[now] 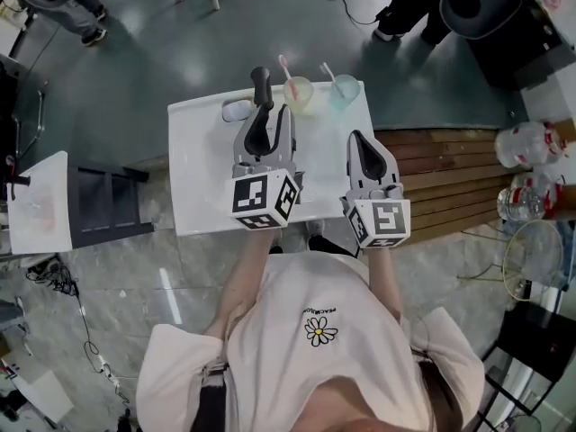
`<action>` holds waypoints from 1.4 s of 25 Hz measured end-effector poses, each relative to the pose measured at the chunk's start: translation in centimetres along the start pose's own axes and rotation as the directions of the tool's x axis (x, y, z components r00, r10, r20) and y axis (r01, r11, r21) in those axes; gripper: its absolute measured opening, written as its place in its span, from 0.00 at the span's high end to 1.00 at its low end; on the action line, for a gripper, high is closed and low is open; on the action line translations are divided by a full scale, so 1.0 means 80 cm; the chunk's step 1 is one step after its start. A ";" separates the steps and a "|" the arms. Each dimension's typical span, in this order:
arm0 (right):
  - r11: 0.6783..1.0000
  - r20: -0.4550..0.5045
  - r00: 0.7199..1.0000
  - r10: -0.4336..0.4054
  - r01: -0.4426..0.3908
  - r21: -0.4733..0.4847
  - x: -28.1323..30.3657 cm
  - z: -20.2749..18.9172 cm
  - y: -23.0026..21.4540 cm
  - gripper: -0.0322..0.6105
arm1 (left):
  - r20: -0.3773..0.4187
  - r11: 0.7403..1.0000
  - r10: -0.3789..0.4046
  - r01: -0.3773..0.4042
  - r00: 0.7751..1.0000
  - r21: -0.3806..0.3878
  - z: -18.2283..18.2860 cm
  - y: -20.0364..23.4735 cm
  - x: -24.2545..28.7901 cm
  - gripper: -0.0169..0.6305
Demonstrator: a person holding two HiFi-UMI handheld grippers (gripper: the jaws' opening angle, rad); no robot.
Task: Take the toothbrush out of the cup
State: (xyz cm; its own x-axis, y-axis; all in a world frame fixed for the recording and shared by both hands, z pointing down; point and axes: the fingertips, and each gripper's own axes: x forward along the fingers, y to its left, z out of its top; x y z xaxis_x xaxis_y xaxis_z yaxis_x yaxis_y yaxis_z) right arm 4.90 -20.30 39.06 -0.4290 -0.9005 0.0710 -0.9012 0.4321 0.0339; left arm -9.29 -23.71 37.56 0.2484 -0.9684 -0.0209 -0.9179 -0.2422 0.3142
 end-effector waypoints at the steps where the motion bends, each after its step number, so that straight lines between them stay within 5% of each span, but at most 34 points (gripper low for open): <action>1: 1.000 -0.003 1.000 -0.015 0.015 0.006 -0.003 -0.002 -0.010 0.95 | -0.023 1.000 -0.007 0.006 1.000 -0.004 -0.012 -0.004 0.017 0.76; 7: 0.996 -0.038 0.996 -0.080 0.081 0.030 -0.025 -0.021 -0.054 0.95 | -0.196 0.998 0.061 -0.067 0.979 -0.020 -0.091 0.005 0.102 0.68; 14: 0.993 -0.080 0.992 -0.101 0.105 0.052 -0.037 -0.041 -0.086 0.95 | -0.337 0.976 0.204 -0.216 0.919 0.003 -0.156 0.042 0.167 0.68; 20: 0.991 -0.096 0.990 -0.106 0.113 0.070 -0.039 -0.052 -0.110 0.95 | -0.383 0.926 0.342 -0.377 0.858 -0.016 -0.178 0.084 0.186 0.68; 26: 0.989 -0.101 0.990 -0.103 0.113 0.091 -0.030 -0.059 -0.120 0.95 | -0.421 0.917 0.369 -0.397 0.829 0.022 -0.188 0.090 0.204 0.68; 35: 0.986 -0.113 0.988 -0.105 0.118 0.117 -0.027 -0.069 -0.125 0.95 | -0.439 0.903 0.420 -0.414 0.794 0.115 -0.195 0.104 0.208 0.90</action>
State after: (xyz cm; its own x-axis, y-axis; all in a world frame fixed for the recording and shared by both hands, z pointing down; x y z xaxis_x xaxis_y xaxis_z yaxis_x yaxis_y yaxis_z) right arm 15.17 -22.38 44.07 -0.3223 -0.9295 0.1791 -0.9465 0.3138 -0.0748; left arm -7.95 -40.88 54.60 -0.0528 -0.8450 0.5321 -0.9673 0.1757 0.1831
